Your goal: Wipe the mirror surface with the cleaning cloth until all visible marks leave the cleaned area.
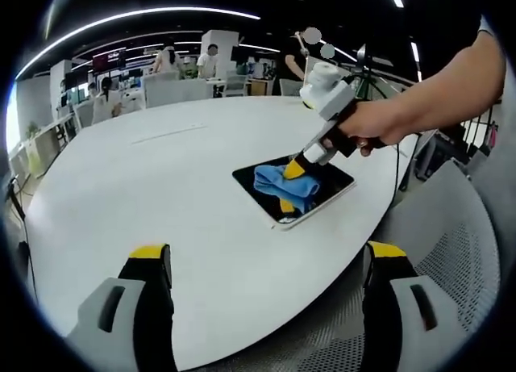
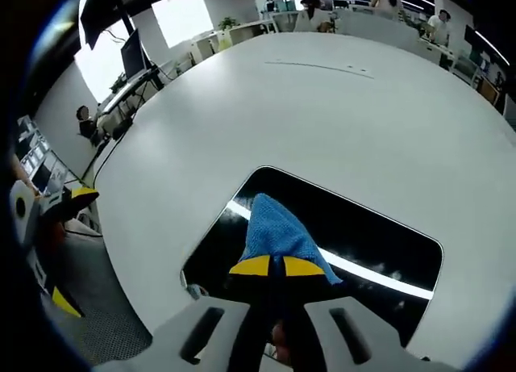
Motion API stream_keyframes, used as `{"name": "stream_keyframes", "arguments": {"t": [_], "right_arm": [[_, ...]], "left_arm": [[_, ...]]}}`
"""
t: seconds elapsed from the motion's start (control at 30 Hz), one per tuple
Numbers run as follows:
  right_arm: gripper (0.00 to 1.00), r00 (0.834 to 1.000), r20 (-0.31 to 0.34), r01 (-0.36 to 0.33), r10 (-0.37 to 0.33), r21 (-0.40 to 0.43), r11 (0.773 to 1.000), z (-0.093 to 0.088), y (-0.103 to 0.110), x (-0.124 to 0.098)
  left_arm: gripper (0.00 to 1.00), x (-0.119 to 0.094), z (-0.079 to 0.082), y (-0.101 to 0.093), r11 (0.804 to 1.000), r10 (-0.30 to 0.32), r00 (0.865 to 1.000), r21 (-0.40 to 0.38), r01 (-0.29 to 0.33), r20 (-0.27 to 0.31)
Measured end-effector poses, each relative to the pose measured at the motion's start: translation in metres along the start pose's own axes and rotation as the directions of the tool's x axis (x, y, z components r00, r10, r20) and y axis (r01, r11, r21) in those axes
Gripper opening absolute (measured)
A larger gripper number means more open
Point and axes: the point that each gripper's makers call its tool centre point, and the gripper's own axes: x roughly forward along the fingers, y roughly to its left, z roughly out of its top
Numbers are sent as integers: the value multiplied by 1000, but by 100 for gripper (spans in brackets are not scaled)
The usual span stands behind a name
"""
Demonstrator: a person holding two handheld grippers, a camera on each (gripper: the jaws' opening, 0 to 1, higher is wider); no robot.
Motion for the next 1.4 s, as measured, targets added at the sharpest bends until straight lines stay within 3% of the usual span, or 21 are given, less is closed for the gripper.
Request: {"name": "stream_keyframes", "arguments": {"t": [0.67,1.4], "right_arm": [[0,999,0,41,-42,52,998,-23,-50,-22],[0,994,-13,112,-111,54,992,-44,-96,-45]], "left_arm": [[99,0,-2,4,1000,17,1000,10,-17,-8],[98,1,-5,7,999,28,999,19,-28,-24]]}}
